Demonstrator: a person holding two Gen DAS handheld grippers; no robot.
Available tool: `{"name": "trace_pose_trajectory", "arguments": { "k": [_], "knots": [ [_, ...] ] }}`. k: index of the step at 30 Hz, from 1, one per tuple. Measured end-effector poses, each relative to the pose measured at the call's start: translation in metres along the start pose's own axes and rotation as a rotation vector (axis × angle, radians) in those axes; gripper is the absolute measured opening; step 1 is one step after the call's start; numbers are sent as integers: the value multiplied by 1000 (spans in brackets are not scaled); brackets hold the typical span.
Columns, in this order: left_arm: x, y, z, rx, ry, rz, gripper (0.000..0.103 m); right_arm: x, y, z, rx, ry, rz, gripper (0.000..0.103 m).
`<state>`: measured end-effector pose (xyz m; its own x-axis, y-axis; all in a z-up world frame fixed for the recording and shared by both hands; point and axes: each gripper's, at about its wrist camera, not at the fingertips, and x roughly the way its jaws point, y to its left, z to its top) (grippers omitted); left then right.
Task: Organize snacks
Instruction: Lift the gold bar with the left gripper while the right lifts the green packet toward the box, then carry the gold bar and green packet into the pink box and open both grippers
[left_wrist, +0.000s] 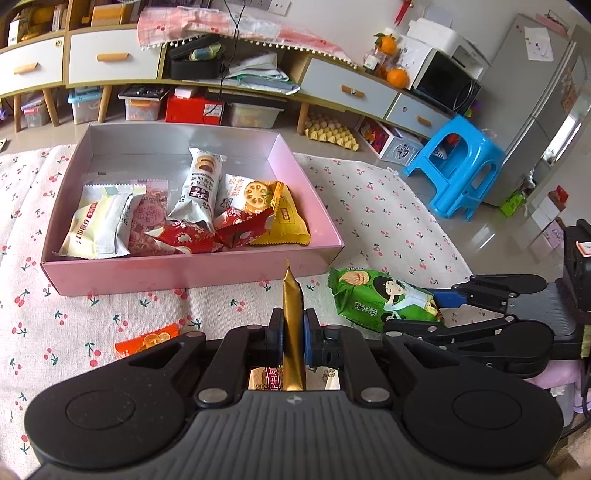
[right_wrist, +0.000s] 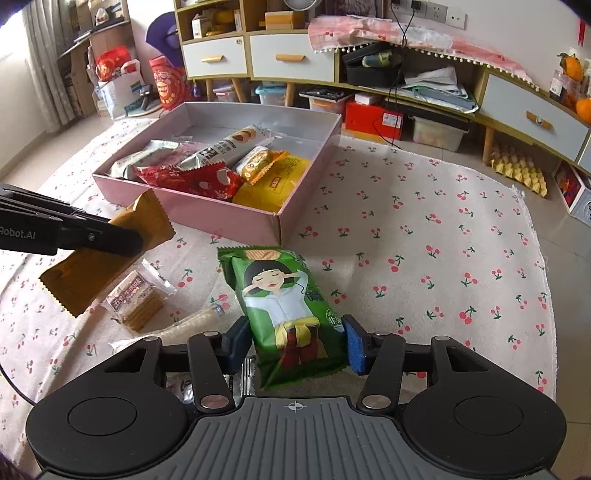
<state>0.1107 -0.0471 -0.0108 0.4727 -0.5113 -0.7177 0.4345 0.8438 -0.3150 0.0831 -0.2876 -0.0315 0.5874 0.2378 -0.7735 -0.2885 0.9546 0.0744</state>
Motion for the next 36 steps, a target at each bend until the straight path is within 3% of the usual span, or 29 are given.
{"name": "trace_pose_trajectory", "arguments": {
  "k": [9,18,32,36],
  "knots": [
    [-12,5,6,-9,-45,12,9,-26,-8,6,69,-59,9,47],
    [-21,18,21,-71,-99,22,9,-42,-9,35,158,-170,39,47],
    [3,56,74,-83,-147,141,9,10,4,102,345,-203,50,47],
    [15,66,88,-109,-144,169,9,34,11,123,329,-178,3,48]
  ]
}}
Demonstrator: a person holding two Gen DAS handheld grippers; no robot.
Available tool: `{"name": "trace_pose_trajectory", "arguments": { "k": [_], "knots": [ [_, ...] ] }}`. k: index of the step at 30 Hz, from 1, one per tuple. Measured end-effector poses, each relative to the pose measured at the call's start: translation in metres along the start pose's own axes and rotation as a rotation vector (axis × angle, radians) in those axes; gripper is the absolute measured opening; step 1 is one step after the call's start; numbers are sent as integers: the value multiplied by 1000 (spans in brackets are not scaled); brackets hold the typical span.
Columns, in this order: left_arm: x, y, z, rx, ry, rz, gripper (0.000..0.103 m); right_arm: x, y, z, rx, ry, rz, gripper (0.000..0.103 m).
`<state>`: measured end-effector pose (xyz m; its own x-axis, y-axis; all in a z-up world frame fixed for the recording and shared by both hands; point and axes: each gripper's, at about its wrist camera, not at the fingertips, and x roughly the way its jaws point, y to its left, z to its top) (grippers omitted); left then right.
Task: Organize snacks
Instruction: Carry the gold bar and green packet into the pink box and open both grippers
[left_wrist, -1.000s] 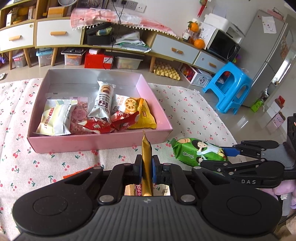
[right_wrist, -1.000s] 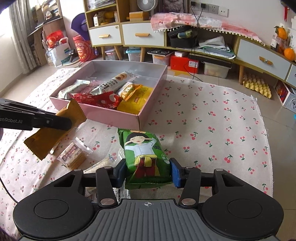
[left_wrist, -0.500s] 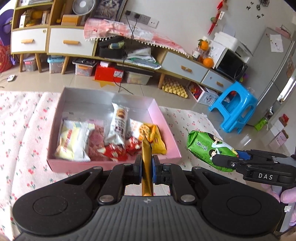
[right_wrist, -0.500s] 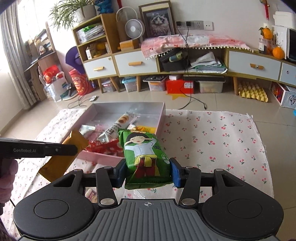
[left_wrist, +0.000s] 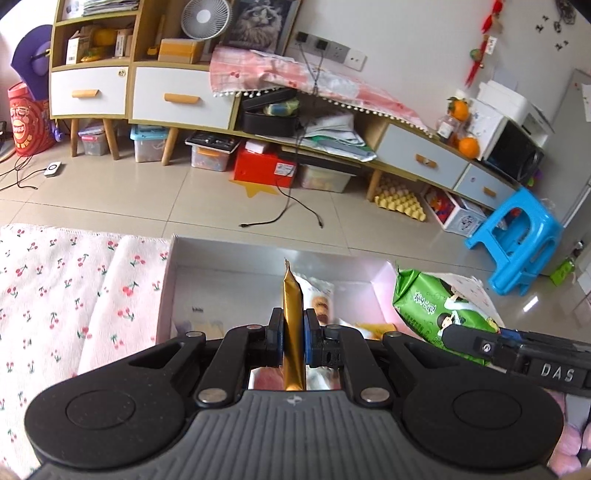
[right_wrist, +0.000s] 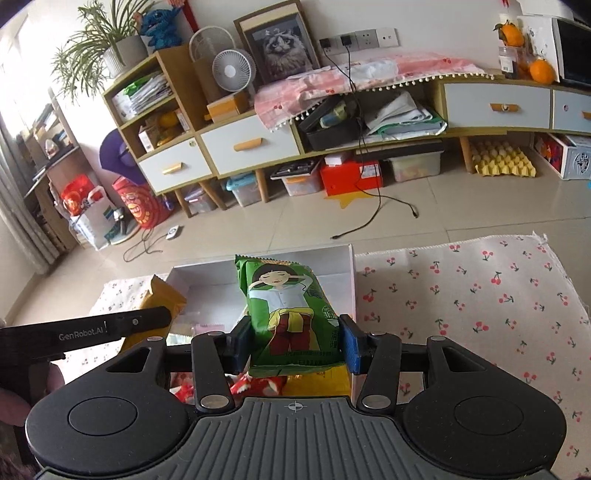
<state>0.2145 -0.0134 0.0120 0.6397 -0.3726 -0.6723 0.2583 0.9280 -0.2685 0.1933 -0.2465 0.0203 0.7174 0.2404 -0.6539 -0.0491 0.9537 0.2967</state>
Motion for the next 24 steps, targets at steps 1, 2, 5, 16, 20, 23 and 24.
{"name": "trace_pose_trajectory", "arguments": {
  "k": [1,2,5,16,20,23,24],
  "knots": [
    [3,3,2,-7,2,8,9,7,3,2,-17,7,-24,48],
    [8,5,4,-17,5,15,9,16,6,5,-34,15,-53,48],
    [20,14,9,-69,25,25,9,37,10,9,-52,39,-86,48],
    [39,28,8,-75,49,103,11,75,23,12,-121,86,-157,48],
    [36,26,8,-56,27,126,31,73,24,14,-111,69,-164,54],
    [32,23,9,-32,22,127,40,67,22,17,-90,60,-163,62],
    [31,22,9,-27,18,130,45,65,21,17,-90,59,-164,63]
  ]
}}
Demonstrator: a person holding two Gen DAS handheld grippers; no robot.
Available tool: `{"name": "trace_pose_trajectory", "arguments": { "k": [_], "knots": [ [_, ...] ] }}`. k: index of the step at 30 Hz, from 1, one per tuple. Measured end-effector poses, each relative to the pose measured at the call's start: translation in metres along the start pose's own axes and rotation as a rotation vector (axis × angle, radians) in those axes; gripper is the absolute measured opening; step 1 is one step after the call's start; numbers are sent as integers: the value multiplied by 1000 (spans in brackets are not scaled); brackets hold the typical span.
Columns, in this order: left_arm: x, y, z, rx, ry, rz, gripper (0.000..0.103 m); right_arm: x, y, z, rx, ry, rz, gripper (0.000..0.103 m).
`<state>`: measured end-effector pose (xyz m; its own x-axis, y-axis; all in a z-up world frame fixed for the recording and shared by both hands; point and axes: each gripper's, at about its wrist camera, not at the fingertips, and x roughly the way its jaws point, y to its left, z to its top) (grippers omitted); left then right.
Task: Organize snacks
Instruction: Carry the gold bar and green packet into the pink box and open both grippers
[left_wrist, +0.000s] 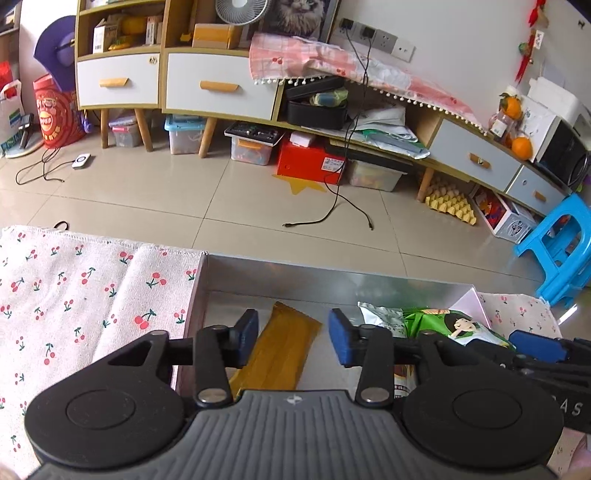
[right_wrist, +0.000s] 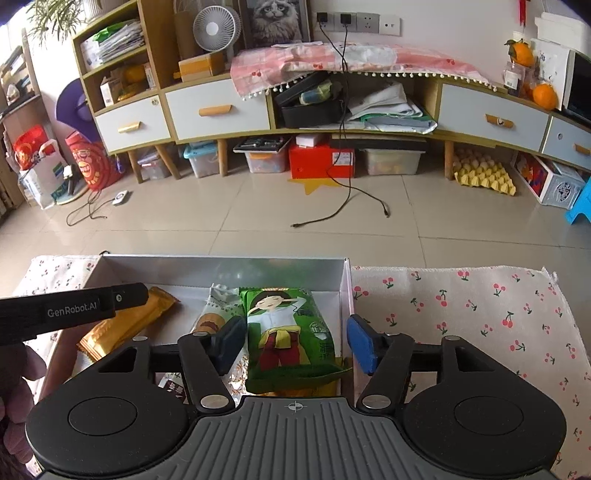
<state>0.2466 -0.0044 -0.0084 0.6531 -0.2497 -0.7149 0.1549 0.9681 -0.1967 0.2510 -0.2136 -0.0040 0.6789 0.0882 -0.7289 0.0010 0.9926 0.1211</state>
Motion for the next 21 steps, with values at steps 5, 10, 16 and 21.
{"name": "trace_pose_trajectory", "arguments": {
  "k": [5,10,16,21],
  "knots": [
    [-11,-4,-2,25,-12,10,60,-13,-4,-2,4,-7,-6,67],
    [-25,-7,-8,37,-16,9,73,-32,-7,-6,5,-10,-6,74],
    [-41,-7,-19,41,-14,12,81,-59,-7,-13,-1,-23,0,79],
    [-57,-8,-33,43,-10,11,86,-76,-3,-25,-13,-23,10,82]
  ]
}}
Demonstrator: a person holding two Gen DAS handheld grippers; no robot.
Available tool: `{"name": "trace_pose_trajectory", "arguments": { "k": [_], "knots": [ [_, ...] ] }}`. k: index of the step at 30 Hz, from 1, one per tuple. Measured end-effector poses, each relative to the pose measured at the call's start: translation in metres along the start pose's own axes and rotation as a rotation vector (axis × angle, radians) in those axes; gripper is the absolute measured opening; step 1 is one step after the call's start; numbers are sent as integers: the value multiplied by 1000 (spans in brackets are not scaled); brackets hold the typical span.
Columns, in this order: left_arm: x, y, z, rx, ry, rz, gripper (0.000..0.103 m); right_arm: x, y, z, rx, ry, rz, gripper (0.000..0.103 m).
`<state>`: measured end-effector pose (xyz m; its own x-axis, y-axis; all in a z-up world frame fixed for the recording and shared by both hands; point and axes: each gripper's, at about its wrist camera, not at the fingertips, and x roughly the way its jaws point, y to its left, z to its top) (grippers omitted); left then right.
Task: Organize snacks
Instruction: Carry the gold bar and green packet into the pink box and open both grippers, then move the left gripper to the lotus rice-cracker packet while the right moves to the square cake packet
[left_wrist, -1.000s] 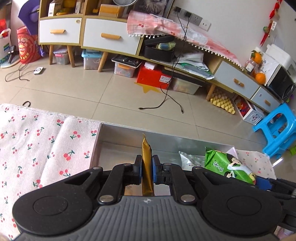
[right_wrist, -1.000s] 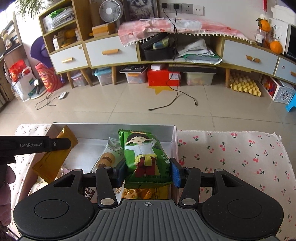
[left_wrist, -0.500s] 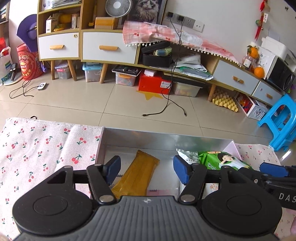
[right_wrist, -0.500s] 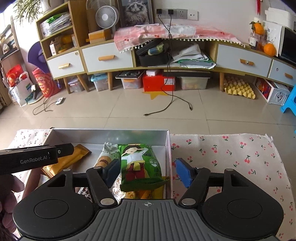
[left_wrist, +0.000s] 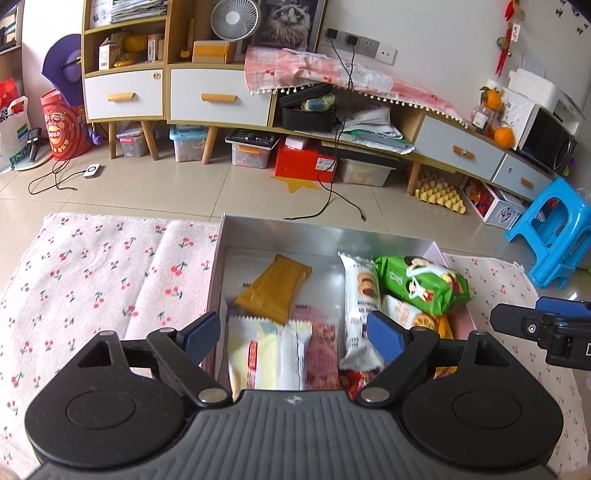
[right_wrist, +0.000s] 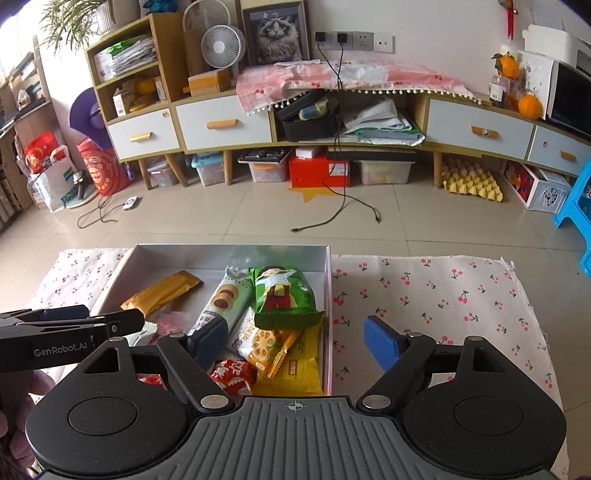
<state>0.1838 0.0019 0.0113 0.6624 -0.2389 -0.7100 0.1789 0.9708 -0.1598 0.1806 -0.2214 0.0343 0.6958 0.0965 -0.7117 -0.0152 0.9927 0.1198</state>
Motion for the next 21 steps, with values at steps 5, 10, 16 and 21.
{"name": "trace_pose_trajectory", "arguments": {
  "k": [5,10,16,21],
  "knots": [
    [-13,-3,-12,30,12,12,93,-15,6,-15,-11,13,17,84],
    [-23,-4,-26,51,31,18,96,-28,12,-30,-31,23,32,86],
    [-29,-9,-36,85,75,51,100,-41,15,-47,-26,47,43,88],
    [-31,-13,-49,95,109,67,102,-46,12,-62,-25,56,52,92]
  ]
}}
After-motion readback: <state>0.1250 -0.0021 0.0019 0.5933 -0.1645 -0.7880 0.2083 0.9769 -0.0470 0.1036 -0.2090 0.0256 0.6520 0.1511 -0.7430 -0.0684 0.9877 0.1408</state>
